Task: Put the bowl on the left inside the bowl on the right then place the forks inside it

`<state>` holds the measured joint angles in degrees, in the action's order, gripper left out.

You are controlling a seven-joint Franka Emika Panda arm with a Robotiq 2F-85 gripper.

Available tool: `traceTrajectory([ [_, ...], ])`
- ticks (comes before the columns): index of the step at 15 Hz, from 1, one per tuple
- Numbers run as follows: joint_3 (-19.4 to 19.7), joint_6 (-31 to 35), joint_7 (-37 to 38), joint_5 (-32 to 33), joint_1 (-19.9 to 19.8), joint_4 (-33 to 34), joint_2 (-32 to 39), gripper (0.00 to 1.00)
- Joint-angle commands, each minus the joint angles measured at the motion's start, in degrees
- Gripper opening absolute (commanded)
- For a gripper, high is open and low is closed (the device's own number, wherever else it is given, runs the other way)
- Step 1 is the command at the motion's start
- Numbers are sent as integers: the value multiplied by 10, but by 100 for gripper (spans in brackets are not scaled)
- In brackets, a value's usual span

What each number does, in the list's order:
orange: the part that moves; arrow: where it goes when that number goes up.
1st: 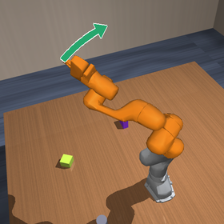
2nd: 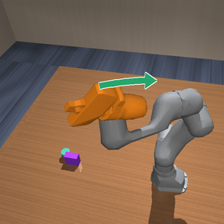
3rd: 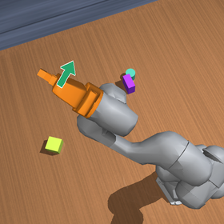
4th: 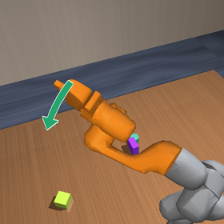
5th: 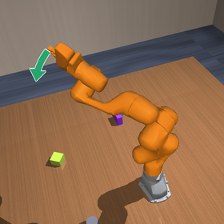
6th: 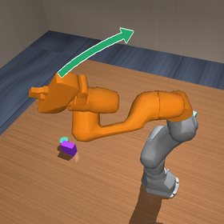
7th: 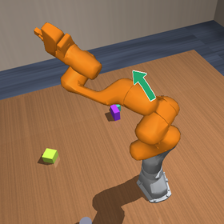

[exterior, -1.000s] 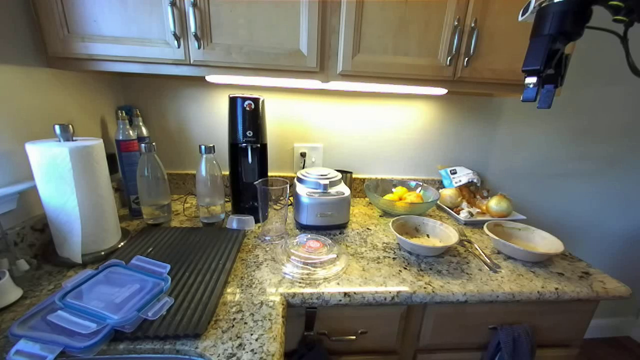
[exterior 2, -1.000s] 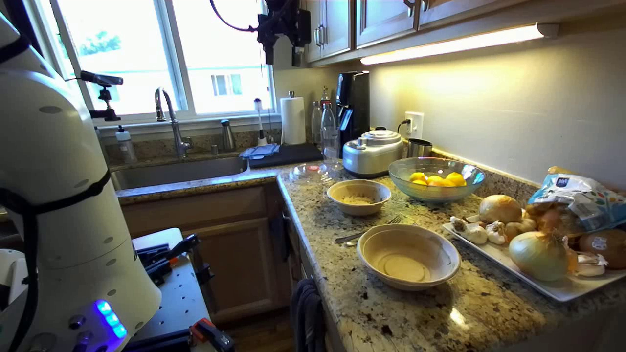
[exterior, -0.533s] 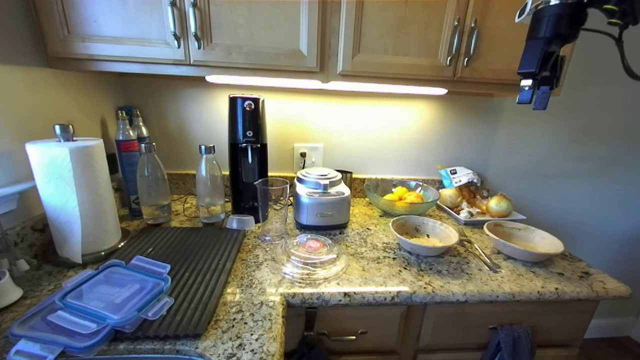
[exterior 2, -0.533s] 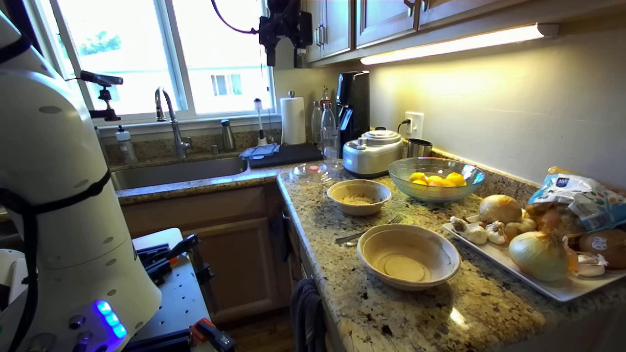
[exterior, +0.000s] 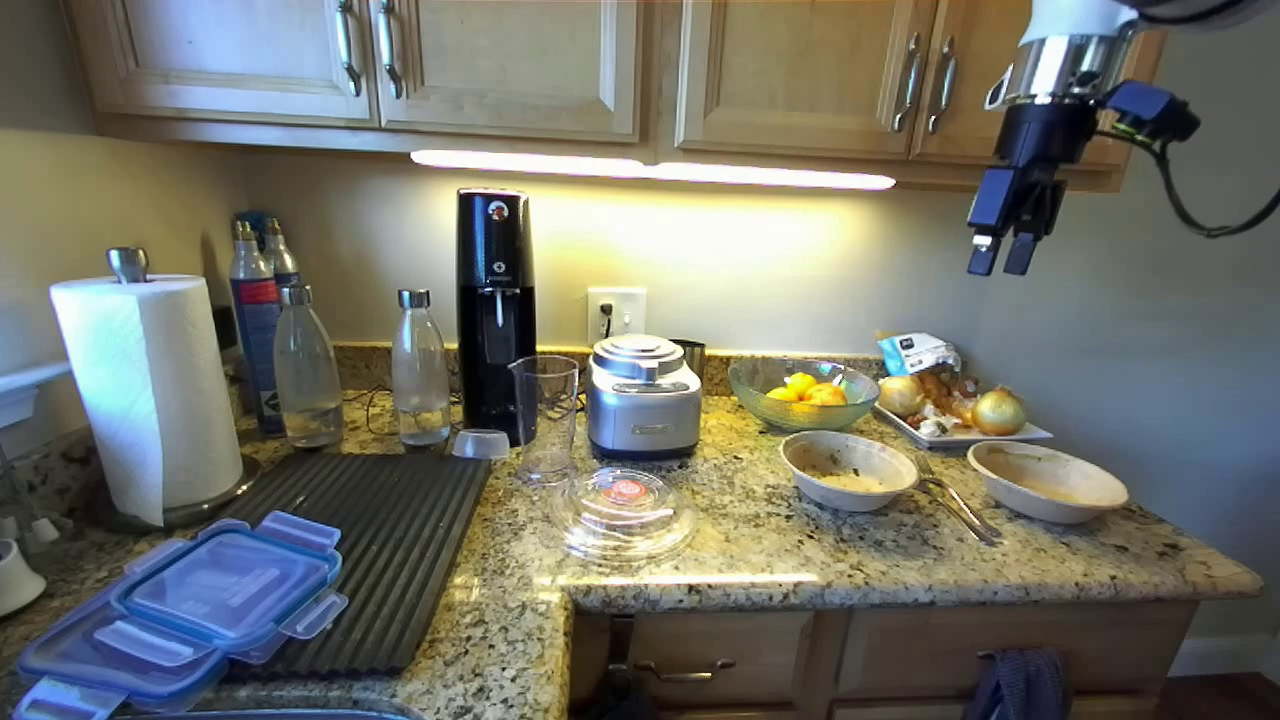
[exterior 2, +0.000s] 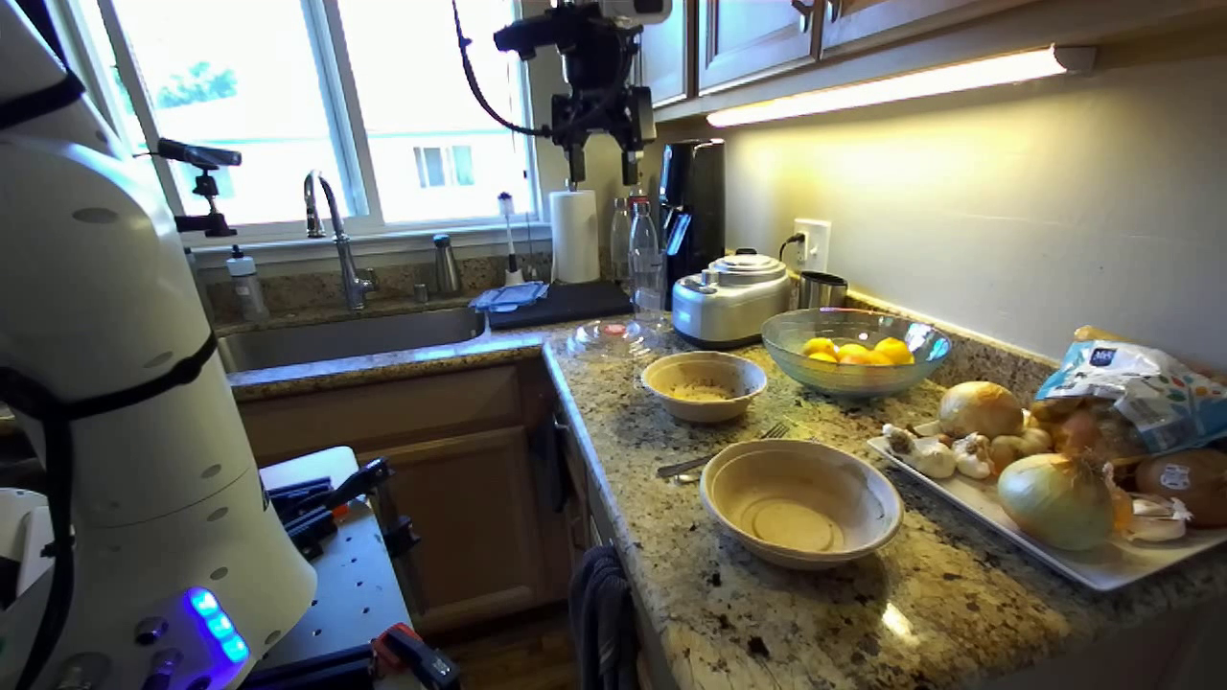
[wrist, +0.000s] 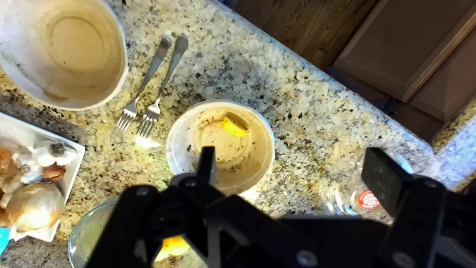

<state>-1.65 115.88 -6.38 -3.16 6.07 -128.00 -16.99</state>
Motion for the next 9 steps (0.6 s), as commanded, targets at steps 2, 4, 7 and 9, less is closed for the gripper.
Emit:
traceTrajectory([
  [2, -14, 104, 51, 53, -20, -44, 28, 100],
  [4, -15, 123, 72, 73, -24, -49, 40, 100],
  [7, -10, 104, 63, 69, -19, -32, 55, 100],
  [9, -10, 104, 65, 70, -19, -31, 58, 100],
])
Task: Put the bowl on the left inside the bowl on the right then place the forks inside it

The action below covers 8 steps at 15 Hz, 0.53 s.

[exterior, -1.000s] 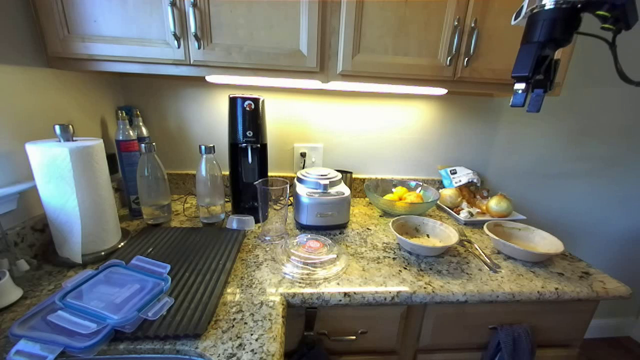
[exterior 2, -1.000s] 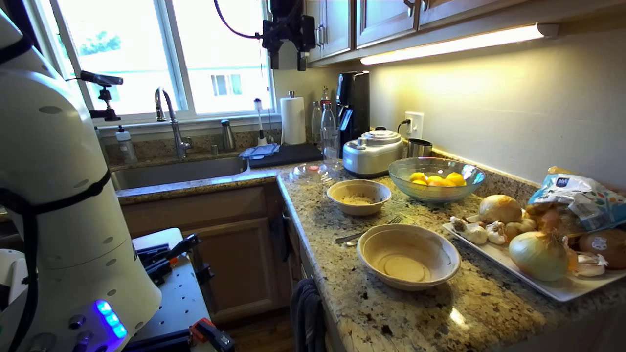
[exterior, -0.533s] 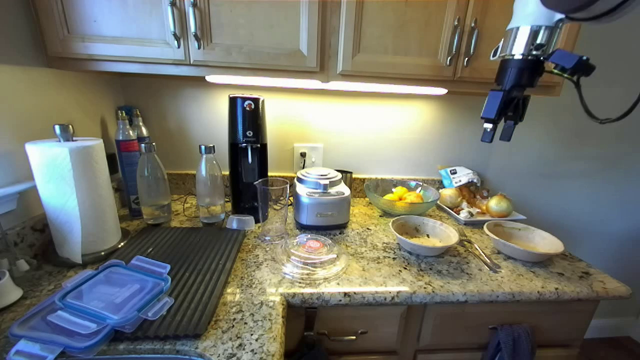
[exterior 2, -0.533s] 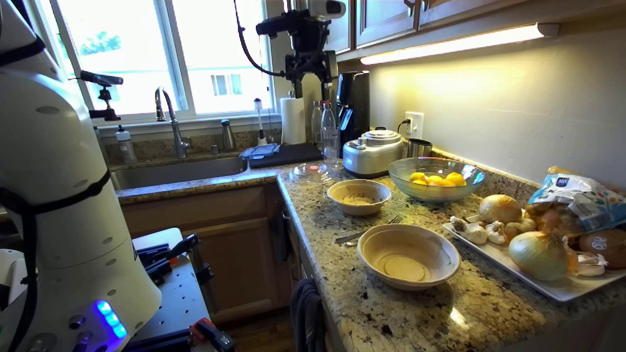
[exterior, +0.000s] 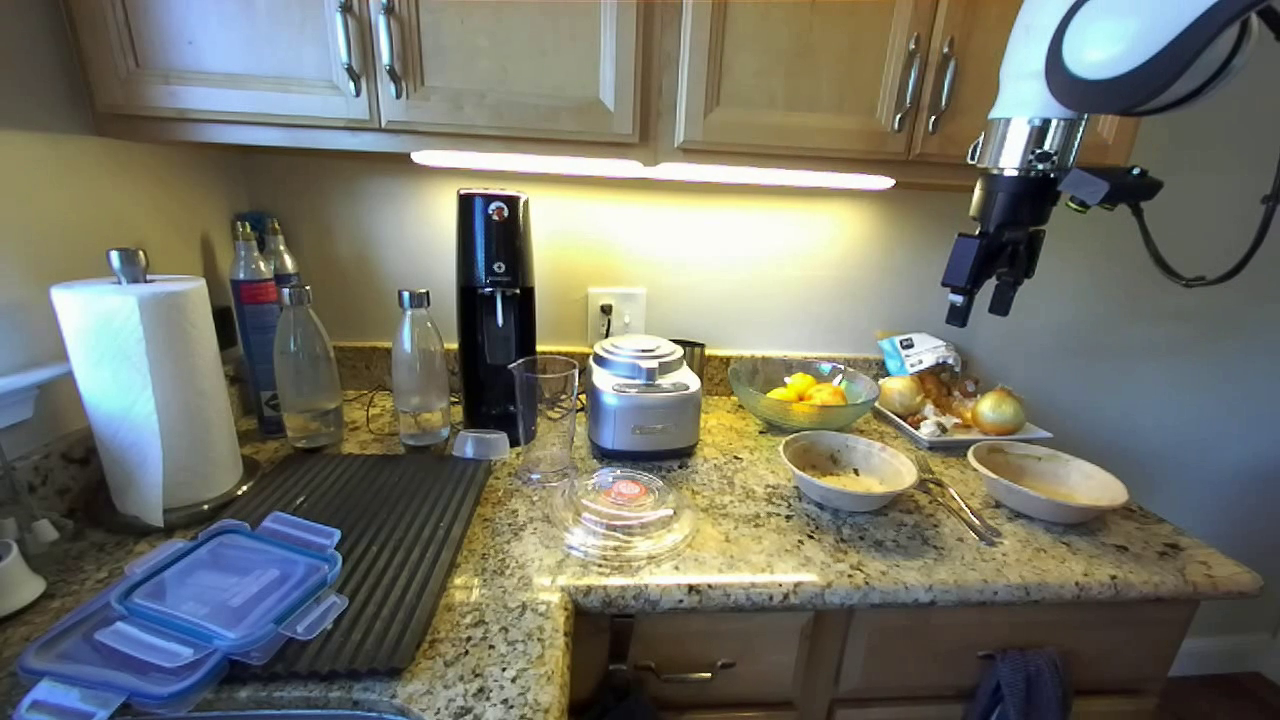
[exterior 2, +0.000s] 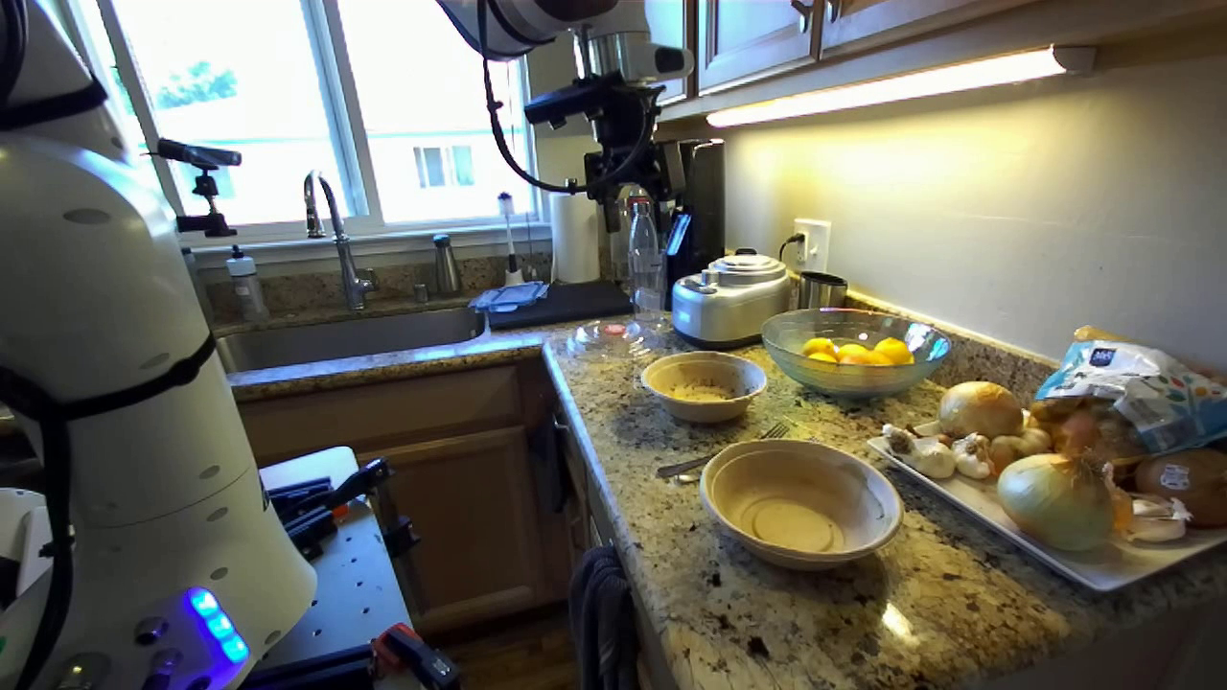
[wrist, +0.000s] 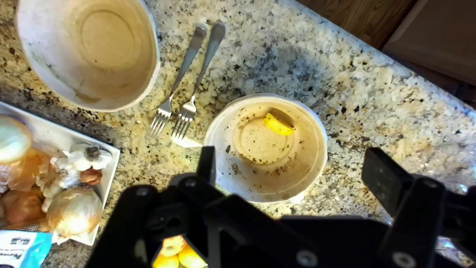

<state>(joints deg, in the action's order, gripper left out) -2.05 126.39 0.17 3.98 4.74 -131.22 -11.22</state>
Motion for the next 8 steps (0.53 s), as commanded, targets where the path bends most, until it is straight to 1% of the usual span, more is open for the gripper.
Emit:
traceTrajectory([
  [1, -6, -1, -1, -1, -6, 1, 0, 100],
  [6, -6, -1, -3, -1, -6, 1, 2, 100],
  [8, -5, 11, 1, 9, -10, -5, 5, 100],
])
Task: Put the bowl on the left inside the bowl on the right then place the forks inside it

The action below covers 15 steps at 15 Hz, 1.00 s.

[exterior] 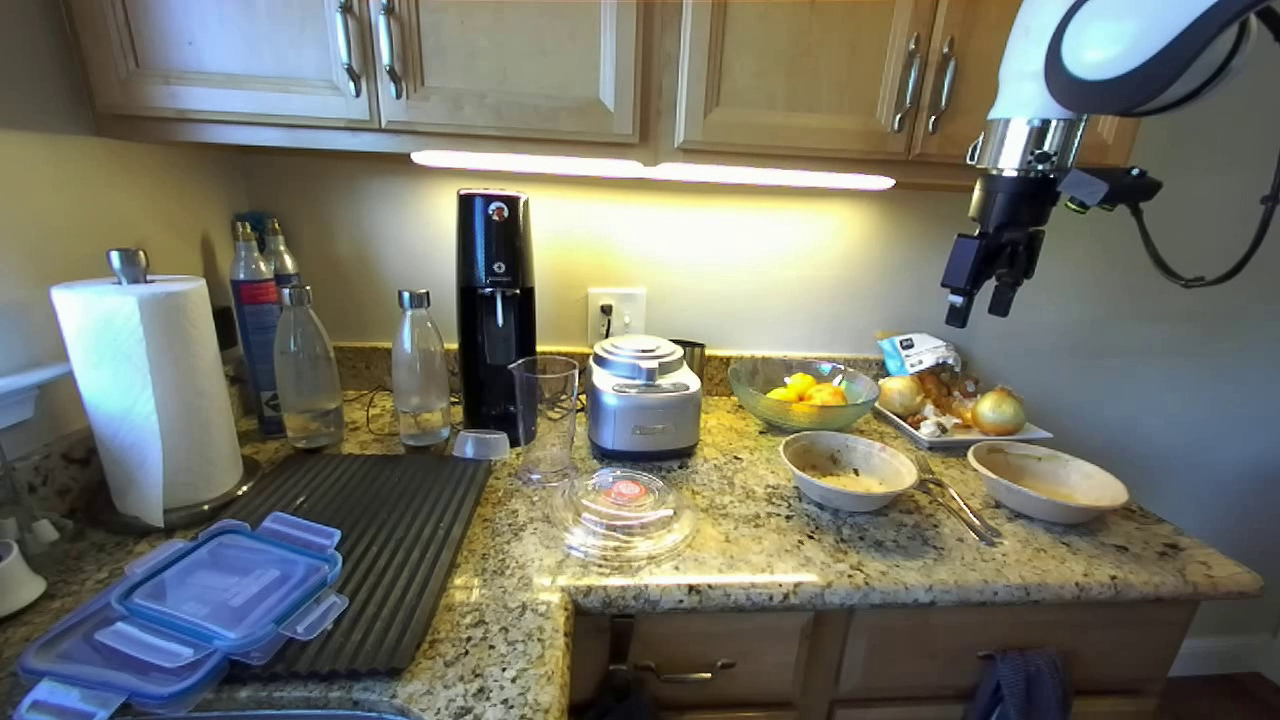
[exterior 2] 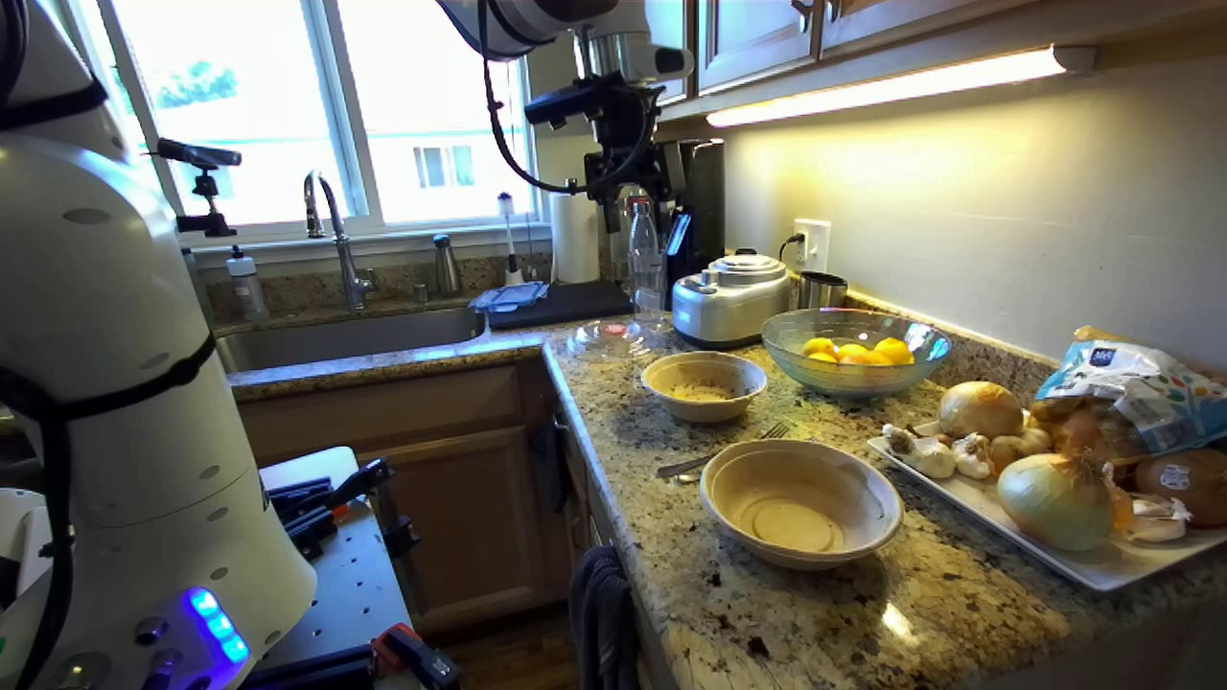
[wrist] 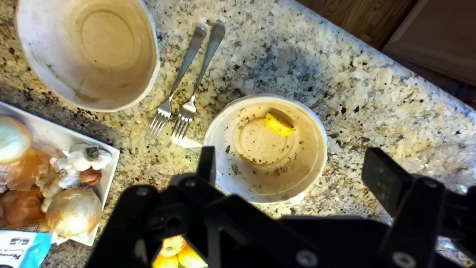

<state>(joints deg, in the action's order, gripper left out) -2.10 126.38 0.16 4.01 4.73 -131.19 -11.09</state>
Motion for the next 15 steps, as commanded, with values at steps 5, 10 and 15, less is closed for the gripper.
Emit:
traceTrajectory([
  [5, 10, 50, 2, 48, -35, -23, 18, 100],
  [10, 26, 113, 14, 109, -62, -40, 65, 100],
  [15, 37, 148, 50, 153, -67, -41, 129, 100],
])
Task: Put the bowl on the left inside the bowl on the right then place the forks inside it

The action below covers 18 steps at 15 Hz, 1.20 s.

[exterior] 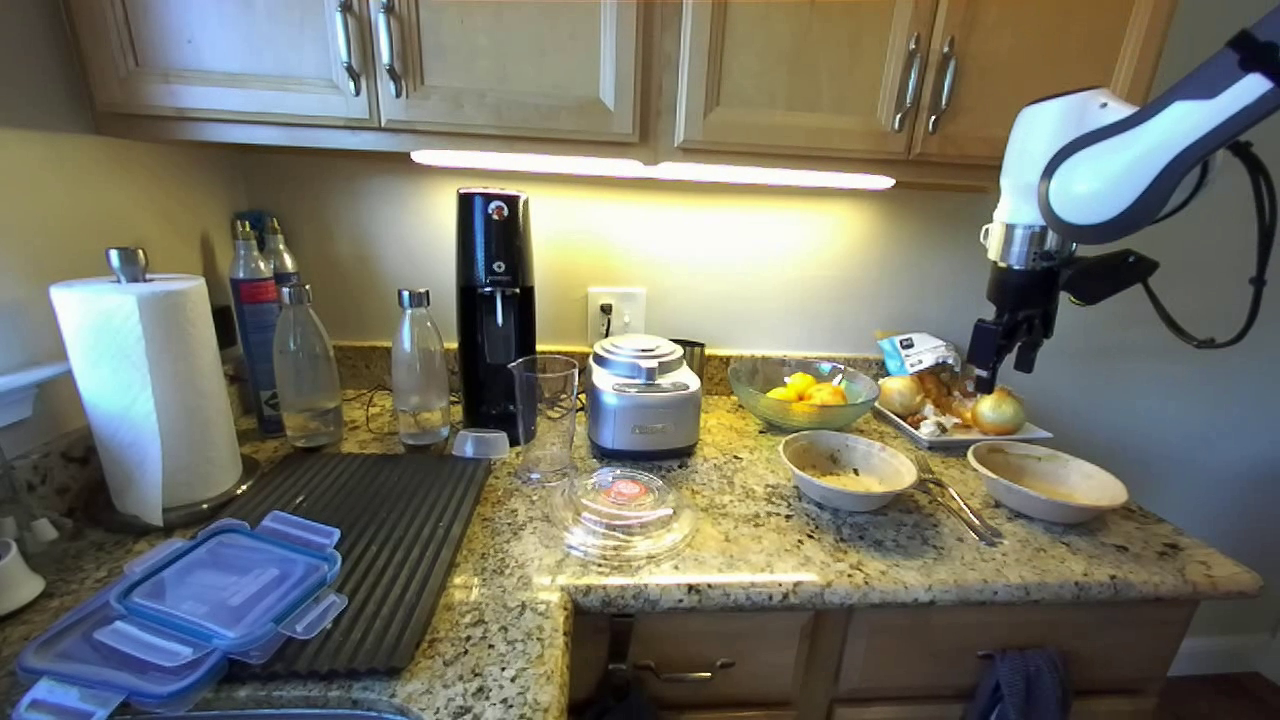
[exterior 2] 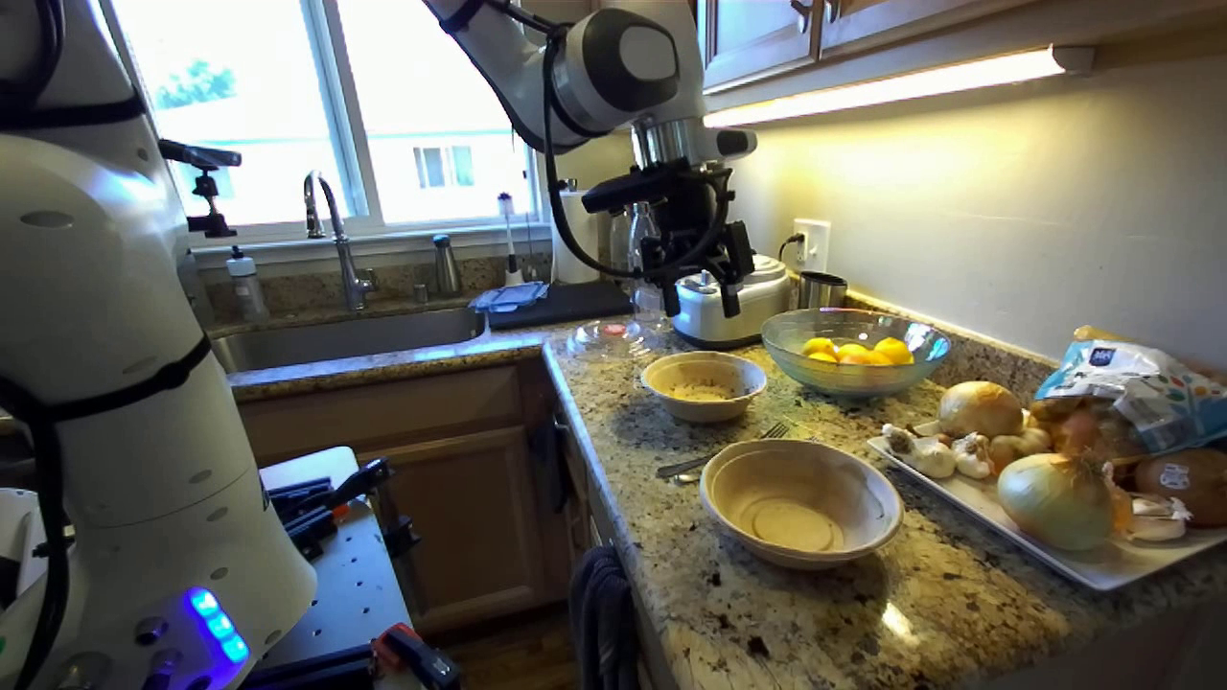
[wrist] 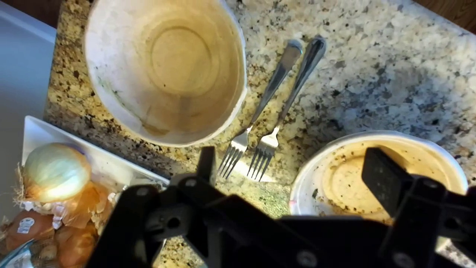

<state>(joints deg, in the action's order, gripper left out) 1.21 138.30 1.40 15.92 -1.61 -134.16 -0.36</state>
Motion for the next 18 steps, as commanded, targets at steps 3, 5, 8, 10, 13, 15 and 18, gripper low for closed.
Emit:
traceTrajectory([
  [3, 8, 36, 79, 68, 4, -8, 51, 100],
  [5, 9, 31, 114, 86, 11, -4, 63, 100],
  [8, 7, 18, 94, 66, 12, 2, 69, 100],
  [10, 6, 18, 102, 66, 15, 4, 71, 100],
  [13, 6, 18, 102, 66, 15, 5, 71, 100],
  [15, 5, 27, 86, 25, 8, 5, 82, 100],
  [18, 3, 30, 51, -100, -8, 10, 100, 100],
])
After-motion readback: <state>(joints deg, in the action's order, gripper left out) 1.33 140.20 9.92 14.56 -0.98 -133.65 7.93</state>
